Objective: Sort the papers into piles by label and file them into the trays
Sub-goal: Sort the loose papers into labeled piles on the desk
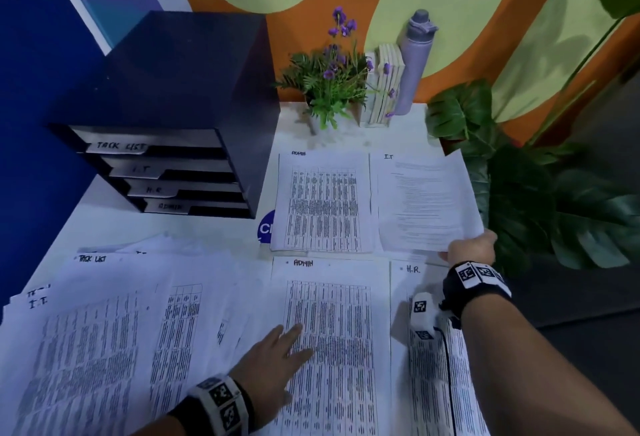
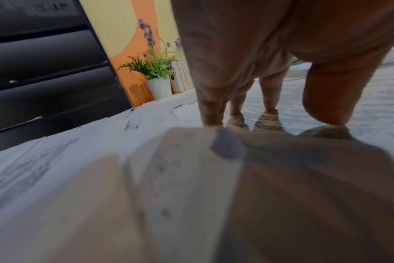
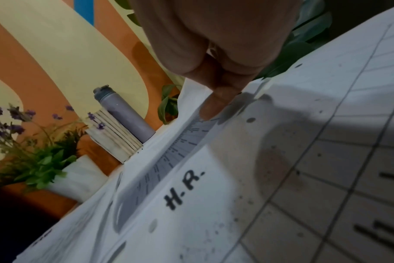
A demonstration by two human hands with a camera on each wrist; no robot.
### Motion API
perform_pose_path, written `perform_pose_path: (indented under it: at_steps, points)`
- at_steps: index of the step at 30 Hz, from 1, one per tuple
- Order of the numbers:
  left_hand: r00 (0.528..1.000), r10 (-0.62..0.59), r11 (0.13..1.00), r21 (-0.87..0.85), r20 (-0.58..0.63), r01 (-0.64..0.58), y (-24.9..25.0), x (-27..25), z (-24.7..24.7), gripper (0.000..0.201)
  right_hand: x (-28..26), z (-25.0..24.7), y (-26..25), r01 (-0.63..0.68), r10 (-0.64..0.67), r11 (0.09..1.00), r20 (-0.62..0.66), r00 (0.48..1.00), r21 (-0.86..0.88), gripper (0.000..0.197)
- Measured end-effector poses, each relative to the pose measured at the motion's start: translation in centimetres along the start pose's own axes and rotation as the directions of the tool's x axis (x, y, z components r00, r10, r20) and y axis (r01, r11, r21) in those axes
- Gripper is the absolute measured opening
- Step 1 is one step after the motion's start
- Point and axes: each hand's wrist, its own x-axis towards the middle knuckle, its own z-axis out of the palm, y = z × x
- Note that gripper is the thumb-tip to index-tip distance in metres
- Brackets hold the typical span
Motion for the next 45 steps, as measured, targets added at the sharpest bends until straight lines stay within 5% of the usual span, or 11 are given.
perform_pose_path:
  at_steps: [4,6,8,10,14,21,26,30,35,39,45]
  points:
    - [0.989,-0.003,0.998,-0.069,-0.146,-0.007,-0.5,0.0,0.5,0.070,-2.2,0.1,-0.8,0.118,-0.194,0.931,-0.192,0.962,-0.346,0.072]
    - [0.954,-0.004,0.992,-0.124,-0.299,-0.034,-1.2,-0.1,0.2,0.072,-4.4,0.4,-1.0,0.204,-0.294,0.884,-0.159,0.943,-0.421,0.068]
    - [0.894,-0.051,0.983,-0.179,-0.445,-0.033,-2.3,-0.3,-0.2,0.073,-7.3,0.9,-0.7,0.376,-0.377,0.805,0.094,0.921,-0.459,0.053]
    - [0.823,-0.177,0.966,-0.255,-0.540,0.040,-3.4,-0.8,-1.2,0.067,-10.9,1.1,0.4,0.565,-0.395,0.702,0.423,0.816,-0.434,0.043]
    - [0.772,-0.424,0.886,-0.396,-0.474,0.243,-7.3,-2.6,-2.2,0.076,-19.0,0.7,3.6,0.732,-0.262,0.456,0.710,0.654,-0.506,0.046]
    - [0.803,-0.570,0.766,-0.466,-0.174,0.443,-15.5,-6.2,1.7,0.107,-26.1,3.0,8.3,0.811,-0.212,0.258,0.789,0.577,-0.525,0.072]
    - [0.802,-0.578,0.766,-0.442,-0.154,0.467,-17.7,-7.3,3.1,0.104,-25.4,3.8,6.9,0.720,-0.306,0.305,0.651,0.694,-0.624,0.069]
    - [0.806,-0.577,0.766,-0.432,-0.133,0.477,-17.4,-6.9,2.9,0.101,-24.4,3.4,7.1,0.589,-0.200,0.325,0.555,0.808,-0.740,0.082]
    - [0.789,-0.598,0.754,-0.431,-0.138,0.496,-16.8,-6.8,3.0,0.098,-24.6,4.0,7.5,0.538,-0.176,0.342,0.510,0.842,-0.770,0.089]
    - [0.798,-0.587,0.764,-0.420,-0.137,0.490,-17.1,-6.6,3.1,0.099,-25.1,4.2,8.0,0.538,-0.219,0.469,0.498,0.839,-0.700,0.084]
    - [0.801,-0.582,0.770,-0.413,-0.140,0.487,-17.5,-6.4,3.3,0.101,-24.5,4.0,7.7,0.537,-0.215,0.475,0.500,0.839,-0.697,0.099]
